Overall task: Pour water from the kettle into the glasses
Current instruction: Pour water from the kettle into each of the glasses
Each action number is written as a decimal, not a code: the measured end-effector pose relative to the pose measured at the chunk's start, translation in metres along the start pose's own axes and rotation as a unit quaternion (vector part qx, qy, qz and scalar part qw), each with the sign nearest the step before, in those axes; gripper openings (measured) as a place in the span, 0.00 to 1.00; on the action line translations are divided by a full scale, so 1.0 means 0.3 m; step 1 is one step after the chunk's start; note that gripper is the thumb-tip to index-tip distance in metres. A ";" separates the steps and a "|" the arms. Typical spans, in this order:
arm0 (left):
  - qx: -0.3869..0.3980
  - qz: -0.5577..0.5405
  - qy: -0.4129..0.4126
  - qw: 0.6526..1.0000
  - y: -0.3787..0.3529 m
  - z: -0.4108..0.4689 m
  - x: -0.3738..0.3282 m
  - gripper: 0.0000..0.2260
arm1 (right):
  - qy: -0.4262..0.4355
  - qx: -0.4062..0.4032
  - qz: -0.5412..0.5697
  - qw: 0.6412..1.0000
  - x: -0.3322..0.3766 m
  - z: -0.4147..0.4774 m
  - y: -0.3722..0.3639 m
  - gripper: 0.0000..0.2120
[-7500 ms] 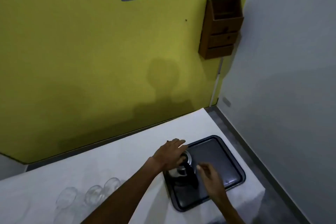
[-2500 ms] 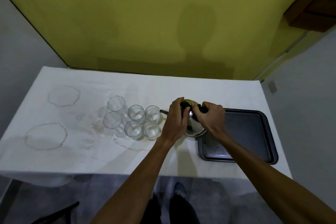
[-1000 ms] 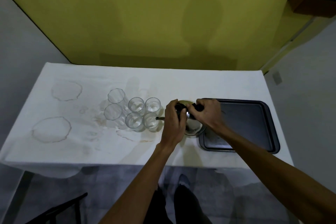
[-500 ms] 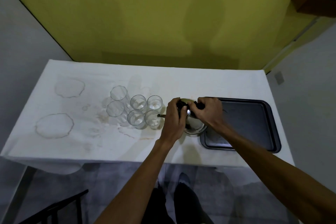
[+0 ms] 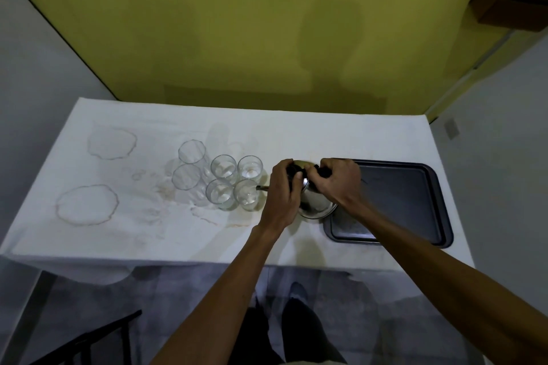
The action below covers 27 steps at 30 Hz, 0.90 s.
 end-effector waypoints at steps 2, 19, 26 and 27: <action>0.000 -0.002 -0.001 1.000 0.002 0.004 -0.004 0.11 | 0.002 0.004 0.002 1.000 0.003 0.002 0.004 0.27; 0.004 0.007 -0.004 1.000 0.013 0.001 -0.036 0.16 | -0.003 -0.012 -0.007 1.000 0.024 -0.005 0.028 0.27; 0.002 0.014 0.002 1.000 0.014 -0.009 -0.045 0.16 | -0.002 -0.012 -0.003 1.000 0.020 -0.014 0.031 0.27; 0.003 0.015 0.004 1.000 0.014 -0.009 -0.045 0.16 | -0.002 -0.015 -0.002 1.000 0.018 -0.016 0.030 0.27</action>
Point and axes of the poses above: each hand's wrist, its own z-axis towards the middle knuckle, its own y-axis out of the back of the hand, x = y × z, the point moved 1 cm from there along z, towards the middle knuckle, and after that the axes turned 4 degrees about x, right-handed, at the moved point
